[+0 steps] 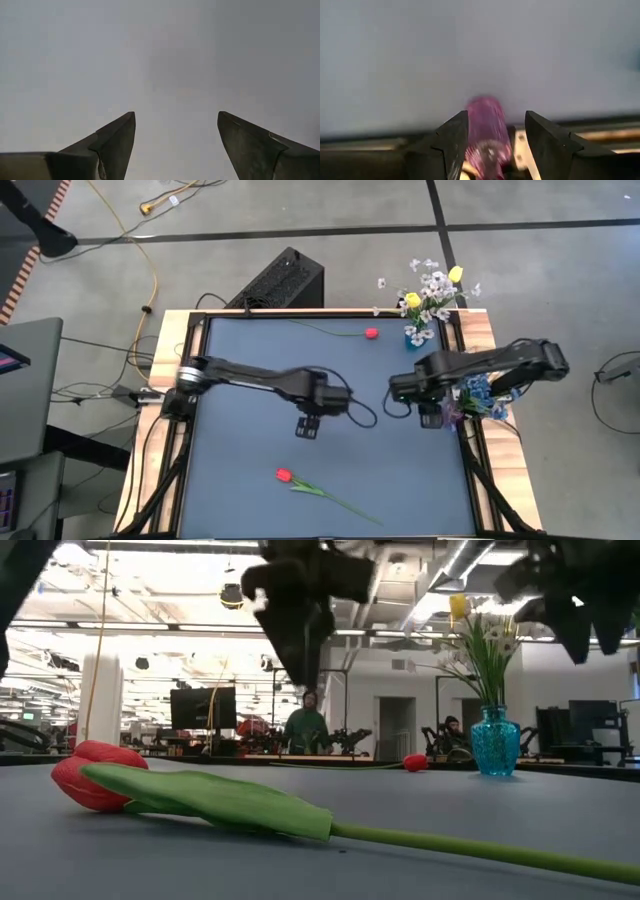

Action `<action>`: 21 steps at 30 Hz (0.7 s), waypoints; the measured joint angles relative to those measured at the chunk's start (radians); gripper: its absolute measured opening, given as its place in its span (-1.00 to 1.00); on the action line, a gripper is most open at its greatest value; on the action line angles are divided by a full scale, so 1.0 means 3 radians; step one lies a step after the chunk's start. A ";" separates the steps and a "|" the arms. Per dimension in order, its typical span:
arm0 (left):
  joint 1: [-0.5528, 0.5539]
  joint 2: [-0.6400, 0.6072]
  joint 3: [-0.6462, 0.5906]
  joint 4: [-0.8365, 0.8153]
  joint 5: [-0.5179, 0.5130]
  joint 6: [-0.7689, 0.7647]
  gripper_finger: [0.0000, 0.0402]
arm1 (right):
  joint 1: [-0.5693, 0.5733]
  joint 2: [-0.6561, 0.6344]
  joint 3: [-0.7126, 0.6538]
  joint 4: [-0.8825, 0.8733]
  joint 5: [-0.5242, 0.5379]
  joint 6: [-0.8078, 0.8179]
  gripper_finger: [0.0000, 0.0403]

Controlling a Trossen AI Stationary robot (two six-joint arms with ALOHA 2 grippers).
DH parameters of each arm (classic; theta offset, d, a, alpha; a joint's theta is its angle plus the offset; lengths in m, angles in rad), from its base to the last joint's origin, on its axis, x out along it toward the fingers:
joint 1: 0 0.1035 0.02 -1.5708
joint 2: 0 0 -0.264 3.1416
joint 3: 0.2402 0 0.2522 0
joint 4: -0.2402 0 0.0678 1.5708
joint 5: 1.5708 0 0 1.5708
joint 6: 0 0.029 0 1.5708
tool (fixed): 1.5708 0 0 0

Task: Sort flowers into vase by color
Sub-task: Adjust the violet vase

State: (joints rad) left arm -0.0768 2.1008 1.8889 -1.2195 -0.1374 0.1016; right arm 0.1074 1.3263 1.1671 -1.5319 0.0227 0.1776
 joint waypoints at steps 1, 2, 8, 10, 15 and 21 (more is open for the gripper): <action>0.0005 -0.0186 -0.0193 0.0173 -0.0018 -0.0056 0.35 | -0.0013 0.0063 0.0000 -0.0086 0.0000 -0.0067 0.09; 0.0015 -0.0352 -0.0400 0.0352 -0.0027 -0.0115 0.35 | -0.0024 0.0124 0.0000 -0.0131 -0.0001 -0.0131 0.09; 0.0038 -0.1254 -0.1628 0.1410 -0.0007 -0.0608 0.35 | -0.0088 0.0431 -0.0027 -0.0127 -0.0103 -0.0350 0.09; 0.0038 -0.1459 -0.1951 0.1625 -0.0005 -0.0753 0.35 | -0.0115 0.0544 -0.0072 -0.0127 -0.0166 -0.0247 0.09; 0.0025 -0.1834 -0.2472 0.1904 -0.0003 -0.1008 0.35 | -0.0180 0.0811 -0.0228 -0.0124 -0.0295 -0.0157 0.10; 0.0023 -0.1935 -0.2548 0.1852 0.0003 -0.1040 0.35 | -0.0194 0.0930 -0.0563 -0.0126 -0.0668 -0.0224 0.12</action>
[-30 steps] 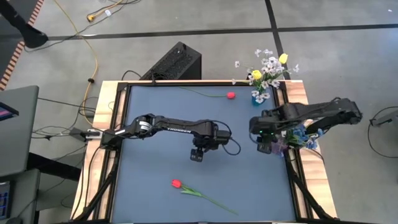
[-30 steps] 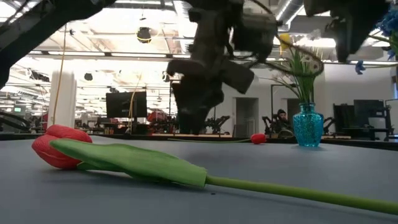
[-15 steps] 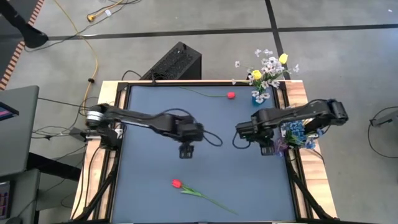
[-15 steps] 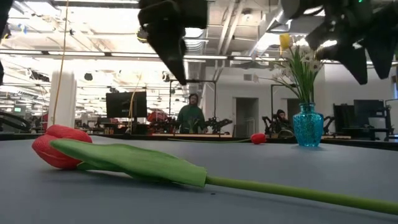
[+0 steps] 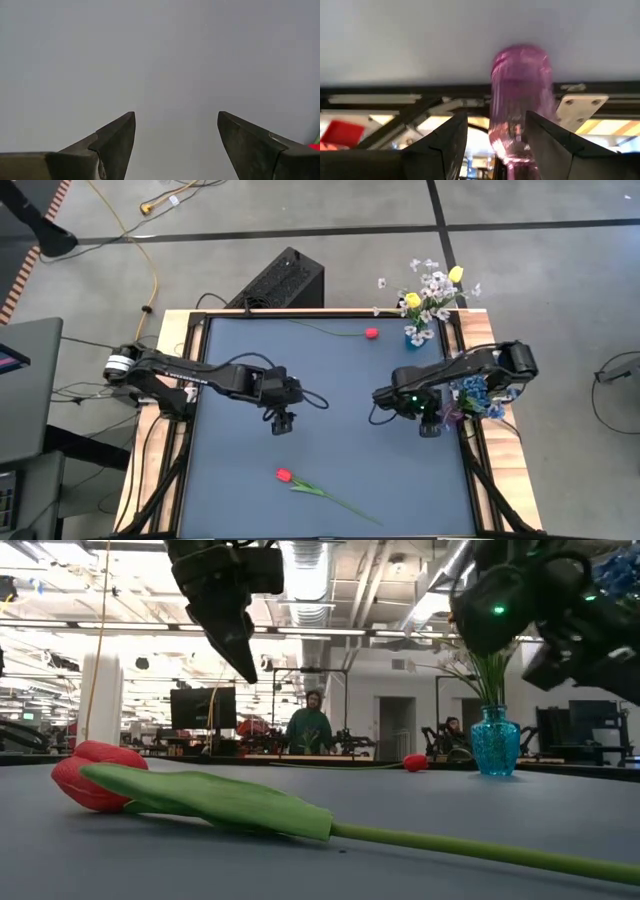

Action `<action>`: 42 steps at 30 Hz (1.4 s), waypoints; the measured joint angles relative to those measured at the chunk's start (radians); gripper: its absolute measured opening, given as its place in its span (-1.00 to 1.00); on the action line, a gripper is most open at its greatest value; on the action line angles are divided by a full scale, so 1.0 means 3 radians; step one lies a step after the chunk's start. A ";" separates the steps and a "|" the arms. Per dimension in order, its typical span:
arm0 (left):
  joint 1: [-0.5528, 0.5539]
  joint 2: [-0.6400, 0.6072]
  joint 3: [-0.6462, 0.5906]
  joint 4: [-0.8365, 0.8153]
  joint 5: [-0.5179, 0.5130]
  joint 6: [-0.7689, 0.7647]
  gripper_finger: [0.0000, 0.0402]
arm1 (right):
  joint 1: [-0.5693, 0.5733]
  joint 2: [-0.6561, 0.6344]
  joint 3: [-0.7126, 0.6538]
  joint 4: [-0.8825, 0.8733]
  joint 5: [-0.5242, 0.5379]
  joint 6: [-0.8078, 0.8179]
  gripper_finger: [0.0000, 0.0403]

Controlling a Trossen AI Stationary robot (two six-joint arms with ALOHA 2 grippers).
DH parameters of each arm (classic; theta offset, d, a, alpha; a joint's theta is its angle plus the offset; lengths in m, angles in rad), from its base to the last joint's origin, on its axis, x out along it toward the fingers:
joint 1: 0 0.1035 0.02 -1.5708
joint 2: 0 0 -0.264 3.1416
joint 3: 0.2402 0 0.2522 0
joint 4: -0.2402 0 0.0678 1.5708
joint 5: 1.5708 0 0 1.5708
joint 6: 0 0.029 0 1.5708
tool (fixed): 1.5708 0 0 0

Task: Sort flowers into vase by color
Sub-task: Adjust the violet vase

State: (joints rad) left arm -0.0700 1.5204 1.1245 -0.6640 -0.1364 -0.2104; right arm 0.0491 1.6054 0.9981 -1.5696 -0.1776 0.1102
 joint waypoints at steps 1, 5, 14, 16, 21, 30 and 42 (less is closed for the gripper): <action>0.0001 -0.0001 0.0014 0.0004 0.0000 0.0011 0.35 | 0.0019 -0.0030 -0.0060 -0.0007 -0.0023 -0.0021 0.12; 0.0004 -0.0001 0.0037 0.0080 -0.0003 0.0095 0.35 | 0.0077 -0.0196 -0.0183 0.0004 0.0186 0.0048 0.12; 0.0090 0.0000 0.0039 0.0179 0.0103 0.0116 0.35 | 0.0219 -0.0519 -0.0301 0.0024 -0.0131 0.0322 0.11; 0.0089 0.0001 0.0039 0.0181 0.0115 0.0109 0.35 | 0.0247 -0.0522 -0.0327 0.0028 -0.0222 0.0328 0.11; 0.0083 0.0003 0.0039 0.0178 0.0118 0.0063 0.35 | 0.0265 -0.0503 -0.0337 0.0028 -0.0259 0.0434 0.11; 0.0083 0.0004 0.0039 0.0180 0.0141 -0.0043 0.35 | 0.0196 -0.0502 -0.0342 0.0073 -0.0184 0.0531 0.11; 0.0053 0.0005 0.0040 0.0190 0.0183 -0.0126 0.35 | 0.0154 -0.0497 -0.0357 0.0449 -0.0090 0.0744 0.14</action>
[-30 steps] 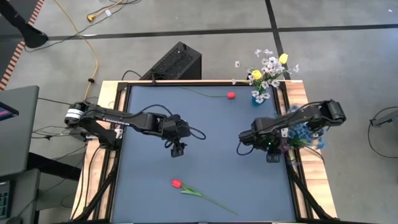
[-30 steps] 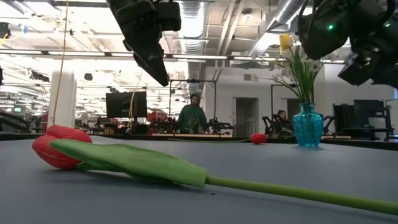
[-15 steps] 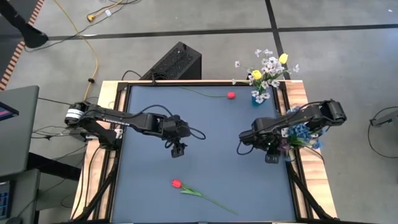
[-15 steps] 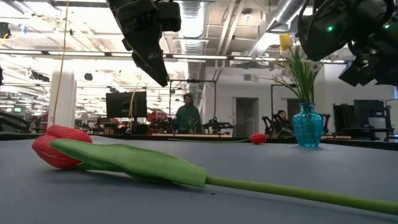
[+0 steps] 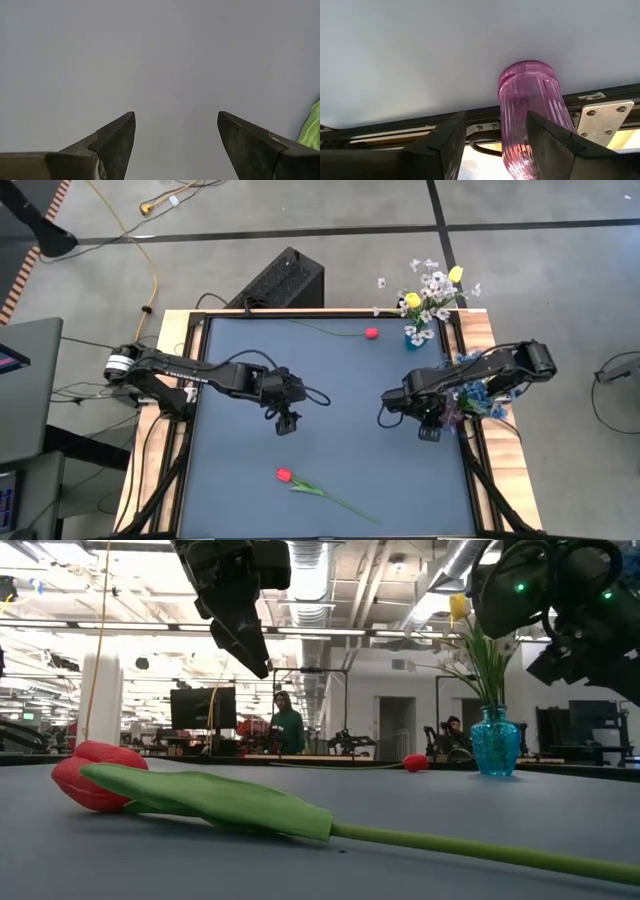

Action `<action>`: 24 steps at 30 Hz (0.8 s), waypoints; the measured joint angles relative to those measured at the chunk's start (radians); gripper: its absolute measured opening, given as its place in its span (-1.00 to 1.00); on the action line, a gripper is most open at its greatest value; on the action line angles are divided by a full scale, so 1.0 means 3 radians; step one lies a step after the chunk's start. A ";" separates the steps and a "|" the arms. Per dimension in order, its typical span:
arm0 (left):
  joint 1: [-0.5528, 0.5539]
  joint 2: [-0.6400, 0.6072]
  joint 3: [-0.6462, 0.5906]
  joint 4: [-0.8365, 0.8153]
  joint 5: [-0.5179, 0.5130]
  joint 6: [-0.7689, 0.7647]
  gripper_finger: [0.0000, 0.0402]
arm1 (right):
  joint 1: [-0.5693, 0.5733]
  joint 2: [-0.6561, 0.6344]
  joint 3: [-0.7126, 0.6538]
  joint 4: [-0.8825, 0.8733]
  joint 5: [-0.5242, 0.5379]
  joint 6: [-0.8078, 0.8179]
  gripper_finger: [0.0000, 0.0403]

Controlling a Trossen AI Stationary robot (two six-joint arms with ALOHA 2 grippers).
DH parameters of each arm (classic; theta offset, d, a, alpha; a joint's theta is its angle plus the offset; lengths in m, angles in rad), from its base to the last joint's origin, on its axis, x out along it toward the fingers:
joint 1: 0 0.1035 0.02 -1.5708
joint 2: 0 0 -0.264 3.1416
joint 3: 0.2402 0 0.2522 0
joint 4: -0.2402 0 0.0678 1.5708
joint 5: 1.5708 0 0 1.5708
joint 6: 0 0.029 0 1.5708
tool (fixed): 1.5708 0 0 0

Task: Sort flowers into vase by color
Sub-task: Adjust the violet vase

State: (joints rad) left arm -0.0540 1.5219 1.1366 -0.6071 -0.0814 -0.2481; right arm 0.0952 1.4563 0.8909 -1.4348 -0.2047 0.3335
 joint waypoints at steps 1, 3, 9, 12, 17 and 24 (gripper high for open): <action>0.0000 0.0000 0.0000 0.0001 0.0000 0.0000 0.35 | 0.0000 0.0000 0.0001 0.0001 0.0000 0.0003 0.16; 0.0000 0.0000 0.0001 0.0000 -0.0001 0.0000 0.35 | -0.0001 0.0000 0.0003 0.0020 -0.0002 0.0002 0.22; 0.0000 0.0000 0.0001 0.0001 -0.0006 0.0018 0.35 | -0.0045 0.0018 0.0041 0.0049 -0.0006 -0.0243 0.38; 0.0000 0.0000 0.0001 0.0000 -0.0008 0.0039 0.35 | -0.0102 0.0062 0.0043 -0.0003 0.0193 -0.0524 0.44; 0.0000 0.0000 0.0001 -0.0002 -0.0011 0.0062 0.35 | -0.0204 0.0341 0.0032 -0.0289 0.0495 -0.0861 0.49; 0.0000 0.0001 0.0001 -0.0001 -0.0015 0.0061 0.35 | -0.0240 0.0835 0.0033 -0.0269 0.0510 -0.0878 0.63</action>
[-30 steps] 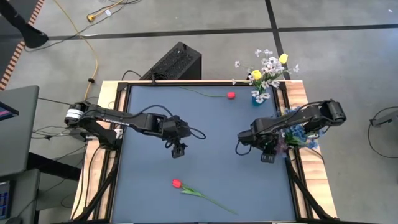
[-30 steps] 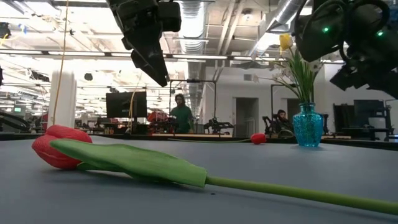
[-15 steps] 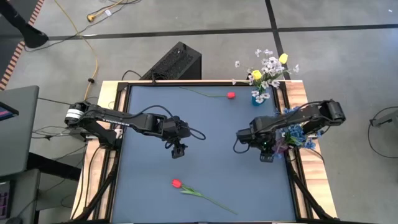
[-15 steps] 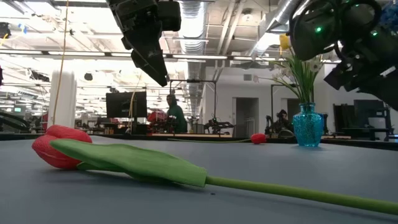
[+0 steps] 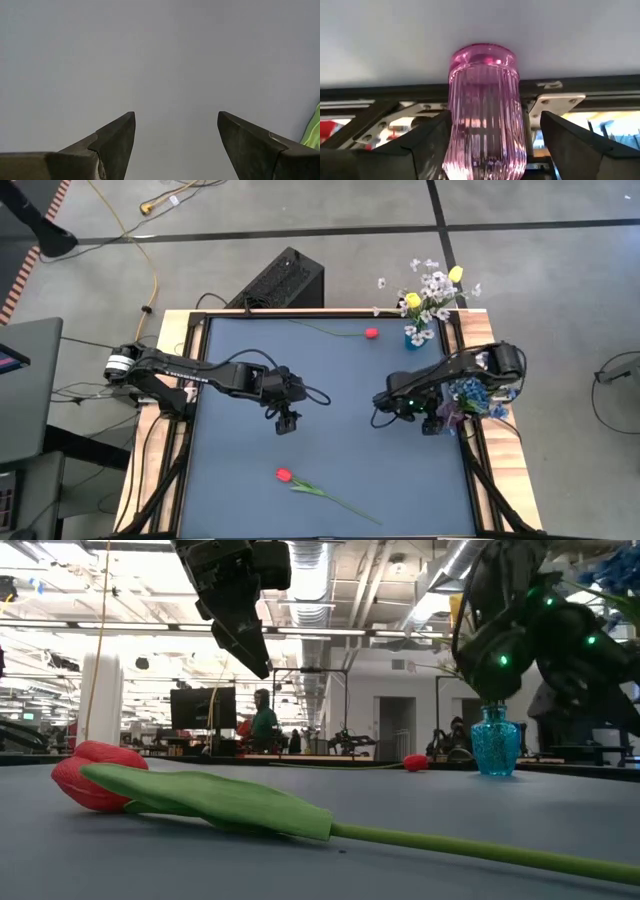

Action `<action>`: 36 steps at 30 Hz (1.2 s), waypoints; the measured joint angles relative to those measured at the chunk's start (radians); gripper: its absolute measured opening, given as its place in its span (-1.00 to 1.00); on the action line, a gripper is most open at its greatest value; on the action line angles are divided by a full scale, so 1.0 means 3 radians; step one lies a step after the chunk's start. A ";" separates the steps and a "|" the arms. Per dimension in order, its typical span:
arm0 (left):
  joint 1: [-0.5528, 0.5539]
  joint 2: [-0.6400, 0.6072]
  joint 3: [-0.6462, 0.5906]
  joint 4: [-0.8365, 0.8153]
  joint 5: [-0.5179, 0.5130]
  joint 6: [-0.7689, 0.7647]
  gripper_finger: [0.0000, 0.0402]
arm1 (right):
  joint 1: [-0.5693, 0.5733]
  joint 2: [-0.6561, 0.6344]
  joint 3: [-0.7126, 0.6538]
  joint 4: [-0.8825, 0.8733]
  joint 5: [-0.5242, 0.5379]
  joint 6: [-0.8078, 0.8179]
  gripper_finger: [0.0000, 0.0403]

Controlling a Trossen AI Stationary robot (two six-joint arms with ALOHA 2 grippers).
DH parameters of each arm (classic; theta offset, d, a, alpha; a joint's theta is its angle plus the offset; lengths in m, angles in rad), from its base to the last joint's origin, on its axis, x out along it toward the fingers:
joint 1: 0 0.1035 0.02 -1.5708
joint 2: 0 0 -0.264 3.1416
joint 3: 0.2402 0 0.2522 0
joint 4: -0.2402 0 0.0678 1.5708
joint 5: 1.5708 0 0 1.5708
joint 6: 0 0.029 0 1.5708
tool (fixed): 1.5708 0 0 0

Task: Sort flowers into vase by color
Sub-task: Adjust the violet vase

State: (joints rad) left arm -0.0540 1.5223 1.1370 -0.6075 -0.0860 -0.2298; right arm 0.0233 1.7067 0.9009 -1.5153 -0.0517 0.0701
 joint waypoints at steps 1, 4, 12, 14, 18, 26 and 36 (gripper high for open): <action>0.0000 0.0000 0.0000 0.0000 0.0001 0.0001 0.35 | 0.0002 0.0061 0.0001 -0.0019 -0.0003 0.0000 0.66; 0.0000 0.0000 0.0000 -0.0009 0.0001 0.0002 0.35 | 0.0029 0.0244 -0.0032 -0.0111 -0.0070 0.0003 0.74; 0.0000 0.0000 0.0000 -0.0012 0.0012 0.0024 0.35 | 0.0020 0.0582 -0.0264 -0.0157 -0.0270 0.0043 0.89; 0.0000 0.0000 0.0000 -0.0011 0.0035 0.0044 0.35 | 0.0023 0.0616 -0.0302 -0.0164 -0.0274 0.0044 0.90; 0.0001 0.0000 0.0000 -0.0011 0.0036 0.0081 0.35 | 0.0026 0.0640 -0.0303 -0.0162 -0.0243 0.0065 0.86; 0.0039 0.0000 0.0000 -0.0013 0.0040 0.0126 0.35 | 0.0026 0.0567 -0.0251 -0.0169 -0.0252 0.0088 0.56; 0.0053 0.0000 0.0047 -0.0090 0.0007 0.0259 0.35 | 0.0024 0.0567 0.0269 -0.0213 -0.0344 0.0212 0.54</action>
State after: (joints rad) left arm -0.0380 1.5223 1.1511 -0.6346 -0.0839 -0.1523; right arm 0.0307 1.8767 0.9814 -1.5791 -0.1548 0.1337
